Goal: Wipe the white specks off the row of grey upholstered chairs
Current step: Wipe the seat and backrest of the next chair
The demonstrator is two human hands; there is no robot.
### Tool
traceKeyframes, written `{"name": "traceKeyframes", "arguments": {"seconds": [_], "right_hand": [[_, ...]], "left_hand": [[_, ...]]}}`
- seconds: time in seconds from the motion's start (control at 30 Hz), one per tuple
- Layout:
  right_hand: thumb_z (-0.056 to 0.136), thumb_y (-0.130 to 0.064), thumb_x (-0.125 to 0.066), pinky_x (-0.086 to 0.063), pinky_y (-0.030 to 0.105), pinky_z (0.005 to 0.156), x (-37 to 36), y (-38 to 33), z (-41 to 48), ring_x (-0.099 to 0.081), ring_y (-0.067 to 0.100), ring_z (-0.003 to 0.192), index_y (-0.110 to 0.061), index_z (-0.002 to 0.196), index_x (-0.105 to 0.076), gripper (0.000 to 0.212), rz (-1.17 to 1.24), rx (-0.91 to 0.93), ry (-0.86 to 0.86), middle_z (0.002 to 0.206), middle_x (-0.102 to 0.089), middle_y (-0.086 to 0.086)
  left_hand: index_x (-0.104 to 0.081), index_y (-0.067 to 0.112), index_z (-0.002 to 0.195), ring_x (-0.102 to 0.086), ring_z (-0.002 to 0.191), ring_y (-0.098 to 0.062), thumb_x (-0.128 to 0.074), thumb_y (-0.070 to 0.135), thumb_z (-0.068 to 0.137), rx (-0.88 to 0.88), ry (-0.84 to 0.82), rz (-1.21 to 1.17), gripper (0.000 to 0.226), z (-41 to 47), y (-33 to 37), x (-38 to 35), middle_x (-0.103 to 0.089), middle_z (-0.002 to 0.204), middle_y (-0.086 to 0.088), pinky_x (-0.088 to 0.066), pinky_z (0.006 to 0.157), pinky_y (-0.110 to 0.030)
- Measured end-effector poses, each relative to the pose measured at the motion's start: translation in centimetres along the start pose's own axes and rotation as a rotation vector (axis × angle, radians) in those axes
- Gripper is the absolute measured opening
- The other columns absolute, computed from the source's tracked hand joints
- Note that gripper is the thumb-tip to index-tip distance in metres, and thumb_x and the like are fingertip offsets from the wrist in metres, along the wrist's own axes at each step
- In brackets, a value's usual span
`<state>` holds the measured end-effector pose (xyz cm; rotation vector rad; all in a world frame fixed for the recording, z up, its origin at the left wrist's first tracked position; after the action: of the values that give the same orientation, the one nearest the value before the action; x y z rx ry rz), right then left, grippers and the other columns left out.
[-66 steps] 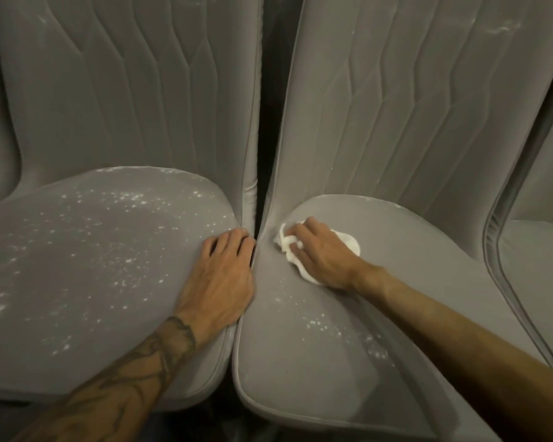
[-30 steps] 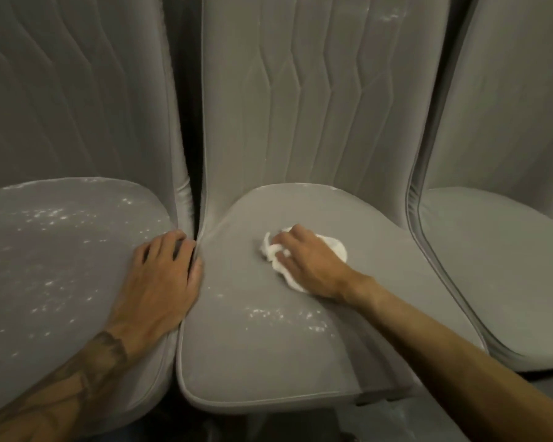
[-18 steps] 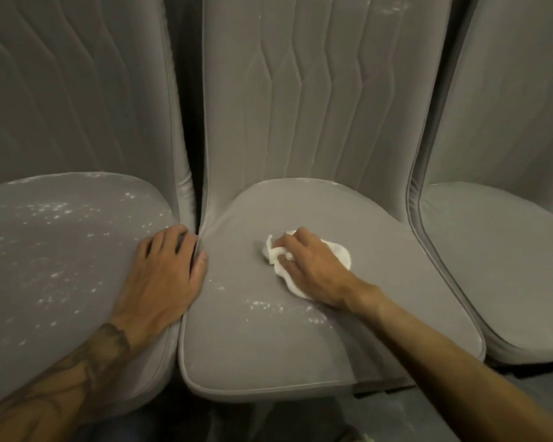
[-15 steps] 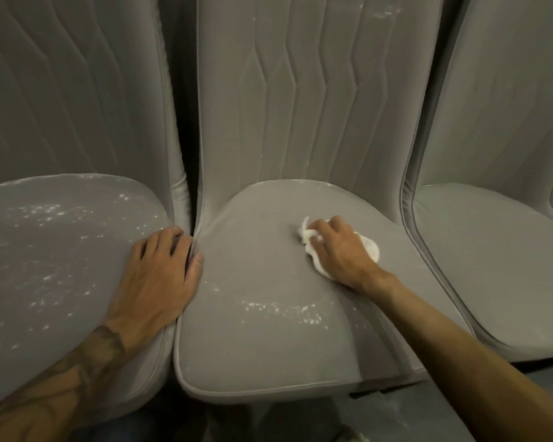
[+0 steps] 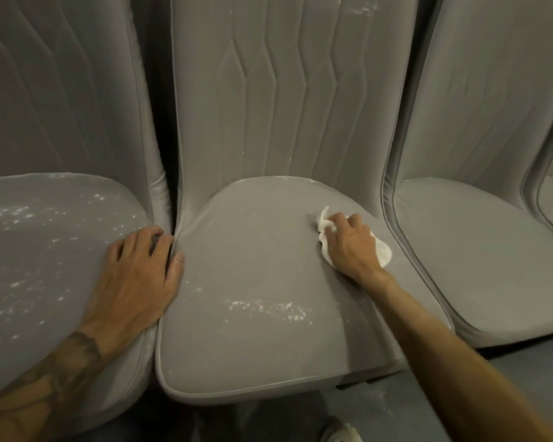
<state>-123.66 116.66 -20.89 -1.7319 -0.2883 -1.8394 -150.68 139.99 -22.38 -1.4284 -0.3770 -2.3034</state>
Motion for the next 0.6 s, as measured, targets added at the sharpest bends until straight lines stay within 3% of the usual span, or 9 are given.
{"name": "traceKeyframes", "arguments": {"seconds": [0.07,0.17,0.23,0.33,0.4,0.47,0.53,0.6], "right_hand": [[0.1,-0.036,-0.044,-0.04,0.042,0.088,-0.9,-2.5,-1.6,-0.054,0.037,0.106,-0.017,0.128,-0.056,0.036,-0.052,0.131,0.012,0.122,-0.06,0.01],[0.098,-0.041,-0.042,-0.045,0.038,0.09,-0.8,-3.9,-4.8,-0.057,0.024,0.102,-0.029,0.116,-0.061,0.029,0.114,0.429,-0.072,0.113,-0.061,0.001],[0.099,-0.04,-0.047,-0.045,0.037,0.093,0.3,-1.4,-4.1,-0.058,0.025,0.106,-0.027,0.117,-0.062,0.027,0.125,0.403,-0.101,0.116,-0.059,0.004],[0.1,-0.032,-0.051,-0.045,0.043,0.091,1.5,3.8,-1.6,-0.057,0.039,0.108,-0.017,0.124,-0.06,0.03,0.009,0.082,-0.005,0.121,-0.057,0.017],[0.1,-0.029,-0.05,-0.044,0.046,0.091,1.5,3.8,-1.4,-0.055,0.043,0.106,-0.012,0.124,-0.058,0.031,-0.011,-0.028,0.041,0.121,-0.056,0.022],[0.098,-0.03,-0.052,-0.044,0.047,0.087,0.7,1.4,-2.9,-0.056,0.043,0.099,-0.01,0.12,-0.061,0.031,0.03,0.054,0.042,0.115,-0.059,0.022],[0.096,-0.033,-0.051,-0.046,0.045,0.084,0.1,-1.1,-5.2,-0.057,0.037,0.094,-0.014,0.112,-0.064,0.029,0.092,0.269,0.018,0.108,-0.062,0.014],[0.098,-0.032,-0.051,-0.046,0.043,0.088,0.4,-1.1,-5.9,-0.058,0.03,0.099,-0.019,0.112,-0.065,0.024,0.12,0.406,-0.037,0.11,-0.062,0.007]], "left_hand": [[-0.063,0.009,0.113,-0.056,0.109,-0.041,-0.039,0.036,0.103,-0.01,0.024,0.003,0.037,0.0,-0.1,-0.2,-0.056,0.127,-0.019,-0.041,0.092,-0.053],[-0.061,0.011,0.115,-0.055,0.109,-0.04,-0.037,0.037,0.104,-0.021,0.036,-0.005,0.037,0.0,-0.4,-0.6,-0.055,0.127,-0.017,-0.041,0.092,-0.053],[-0.06,0.011,0.115,-0.055,0.109,-0.04,-0.036,0.038,0.104,-0.029,0.048,-0.002,0.038,-0.1,-0.5,-0.9,-0.054,0.127,-0.018,-0.041,0.091,-0.054],[-0.06,0.011,0.116,-0.055,0.11,-0.041,-0.035,0.038,0.106,-0.047,0.062,0.012,0.039,-0.2,-0.6,-1.1,-0.053,0.128,-0.019,-0.04,0.09,-0.054],[-0.059,0.011,0.117,-0.055,0.11,-0.041,-0.033,0.039,0.106,-0.05,0.063,0.017,0.04,-0.1,-0.8,-1.3,-0.053,0.129,-0.02,-0.041,0.091,-0.054],[-0.059,0.011,0.117,-0.055,0.11,-0.041,-0.033,0.039,0.107,-0.055,0.076,0.018,0.039,-0.1,-0.8,-1.4,-0.053,0.129,-0.019,-0.041,0.091,-0.054],[-0.058,0.011,0.116,-0.055,0.11,-0.041,-0.033,0.038,0.107,-0.065,0.089,0.028,0.039,-0.1,-0.8,-1.5,-0.052,0.129,-0.02,-0.04,0.091,-0.054],[-0.058,0.01,0.117,-0.054,0.11,-0.041,-0.033,0.039,0.106,-0.07,0.09,0.031,0.039,0.0,-1.0,-1.6,-0.051,0.129,-0.02,-0.04,0.09,-0.054]]}}
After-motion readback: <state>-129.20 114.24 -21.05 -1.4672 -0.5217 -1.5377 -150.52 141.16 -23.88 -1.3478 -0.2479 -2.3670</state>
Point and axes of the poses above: each hand's wrist, its own z-axis towards the middle knuckle, its own x-axis out of the back of the hand, y = z × x, the point moved 6 cm from there along z, towards the middle knuckle
